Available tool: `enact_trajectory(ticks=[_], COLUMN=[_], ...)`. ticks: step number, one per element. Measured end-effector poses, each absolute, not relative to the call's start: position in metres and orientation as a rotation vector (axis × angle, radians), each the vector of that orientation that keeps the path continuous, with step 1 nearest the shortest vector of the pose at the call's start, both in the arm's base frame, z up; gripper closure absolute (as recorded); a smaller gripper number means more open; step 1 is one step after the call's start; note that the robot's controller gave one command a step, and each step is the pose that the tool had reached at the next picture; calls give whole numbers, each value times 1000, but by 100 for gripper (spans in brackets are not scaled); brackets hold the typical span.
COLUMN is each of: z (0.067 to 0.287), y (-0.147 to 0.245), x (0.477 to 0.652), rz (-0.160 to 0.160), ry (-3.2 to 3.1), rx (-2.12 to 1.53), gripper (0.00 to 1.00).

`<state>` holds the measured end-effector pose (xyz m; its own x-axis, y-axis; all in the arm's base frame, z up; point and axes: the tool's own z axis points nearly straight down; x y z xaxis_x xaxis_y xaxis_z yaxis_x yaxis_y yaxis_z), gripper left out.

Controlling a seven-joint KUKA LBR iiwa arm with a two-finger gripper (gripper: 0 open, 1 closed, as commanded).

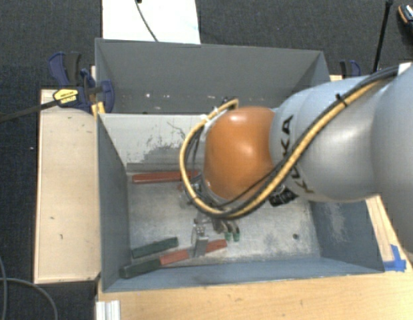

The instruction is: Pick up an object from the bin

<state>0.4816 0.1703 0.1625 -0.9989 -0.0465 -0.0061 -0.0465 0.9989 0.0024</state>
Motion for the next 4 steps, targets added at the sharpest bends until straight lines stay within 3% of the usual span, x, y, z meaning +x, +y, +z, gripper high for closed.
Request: enact_trajectory(ticks=[1, 2, 3, 4], z=[102, 129, 69, 70], y=[167, 146, 159, 169], x=[479, 479, 482, 476], rz=[1, 2, 2, 2], ry=[3141, 3126, 3126, 3131], rx=[-120, -274, -280, -249], gripper=[0, 0, 0, 100])
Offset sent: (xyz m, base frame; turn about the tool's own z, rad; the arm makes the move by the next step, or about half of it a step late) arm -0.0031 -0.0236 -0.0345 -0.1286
